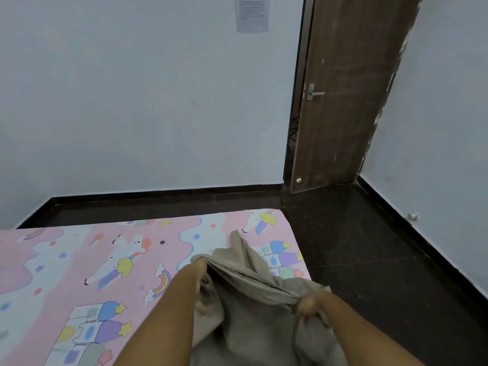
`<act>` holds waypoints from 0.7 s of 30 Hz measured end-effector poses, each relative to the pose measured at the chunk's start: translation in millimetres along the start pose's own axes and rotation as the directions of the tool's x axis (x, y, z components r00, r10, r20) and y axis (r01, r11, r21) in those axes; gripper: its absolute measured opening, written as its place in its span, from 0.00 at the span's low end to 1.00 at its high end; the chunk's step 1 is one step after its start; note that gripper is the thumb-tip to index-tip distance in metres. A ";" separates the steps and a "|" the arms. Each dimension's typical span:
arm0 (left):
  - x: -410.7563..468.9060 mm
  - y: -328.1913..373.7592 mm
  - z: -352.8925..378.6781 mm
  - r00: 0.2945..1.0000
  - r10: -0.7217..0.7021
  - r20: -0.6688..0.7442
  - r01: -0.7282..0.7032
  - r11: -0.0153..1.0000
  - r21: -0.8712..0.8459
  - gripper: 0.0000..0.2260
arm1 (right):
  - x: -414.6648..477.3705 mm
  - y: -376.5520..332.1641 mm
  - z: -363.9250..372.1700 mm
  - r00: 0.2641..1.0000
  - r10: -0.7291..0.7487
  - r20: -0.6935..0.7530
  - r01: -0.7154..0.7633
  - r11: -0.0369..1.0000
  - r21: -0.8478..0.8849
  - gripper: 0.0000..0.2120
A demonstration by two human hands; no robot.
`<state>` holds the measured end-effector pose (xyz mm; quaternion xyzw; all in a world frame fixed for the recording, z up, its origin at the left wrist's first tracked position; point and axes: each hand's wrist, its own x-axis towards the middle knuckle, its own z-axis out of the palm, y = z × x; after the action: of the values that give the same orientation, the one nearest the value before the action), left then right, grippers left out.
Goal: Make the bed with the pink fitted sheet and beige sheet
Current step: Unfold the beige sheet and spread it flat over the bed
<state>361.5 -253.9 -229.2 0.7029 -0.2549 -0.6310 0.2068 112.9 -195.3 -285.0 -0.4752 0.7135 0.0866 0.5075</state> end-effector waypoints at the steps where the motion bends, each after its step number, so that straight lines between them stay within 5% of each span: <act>1: 1.4 16.3 2.3 0.995 -0.044 0.092 0.062 0.978 -0.199 0.20 | 4.5 -13.1 -6.9 0.995 -0.070 -0.067 0.086 0.959 0.269 0.20; 3: -4.6 74.3 2.1 0.989 0.066 0.132 0.010 0.864 -0.503 0.20 | 10.9 -63.1 -48.5 0.953 -0.258 -0.161 0.300 0.708 0.640 0.15; 5: -37.4 160.8 3.9 0.935 0.352 0.052 -0.229 0.709 -0.667 0.18 | -5.3 -133.6 -127.8 0.807 -0.341 -0.482 0.587 0.383 0.713 0.12; 6: -64.5 201.7 7.2 0.854 0.521 0.003 -0.357 0.589 -0.725 0.18 | -37.9 -173.7 -175.1 0.708 -0.279 -0.648 0.704 0.207 0.680 0.10; 7: -97.8 245.4 10.7 0.738 0.674 -0.047 -0.465 0.457 -0.758 0.18 | -77.5 -209.3 -222.8 0.545 -0.299 -0.784 0.810 -0.053 0.583 0.09; 9: -168.7 310.4 19.1 0.456 0.878 -0.145 -0.633 0.205 -0.747 0.17 | -185.9 -265.9 -298.8 0.136 -0.391 -0.910 0.705 -0.607 0.366 0.10; 11: -231.9 355.5 24.6 0.248 0.943 -0.221 -0.793 0.067 -0.605 0.17 | -276.6 -283.2 -339.4 -0.225 -0.350 -0.909 0.542 -0.820 0.182 0.12; 13: -271.1 386.6 21.9 0.123 0.953 -0.278 -0.919 0.004 -0.394 0.16 | -341.4 -275.0 -359.4 -0.440 -0.199 -0.876 0.644 -0.750 -0.154 0.14; 15: -290.2 399.2 16.9 0.034 0.956 -0.292 -0.977 -0.029 -0.209 0.24 | -365.4 -264.2 -366.0 -0.554 -0.193 -0.810 0.760 -0.514 -0.398 0.20; 18: -289.9 397.6 8.5 -0.063 0.945 -0.320 -0.993 -0.092 -0.076 0.25 | -356.3 -251.7 -373.3 -0.470 -0.330 -0.819 0.882 -0.162 -0.442 0.18; 19: -288.7 394.6 6.6 -0.039 0.937 -0.348 -0.989 -0.085 -0.118 0.24 | -351.8 -247.2 -373.5 -0.499 -0.339 -0.798 0.859 -0.067 -0.508 0.20; 21: -285.6 390.8 3.4 0.094 0.914 -0.395 -0.945 -0.043 -0.324 0.23 | -335.4 -245.3 -365.2 -0.477 -0.300 -0.826 0.873 -0.050 -0.486 0.16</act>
<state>299.0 -383.4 232.9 0.2784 -0.4764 -0.3434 0.7600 77.5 -349.4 245.2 -0.5977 0.2853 -0.7489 0.0254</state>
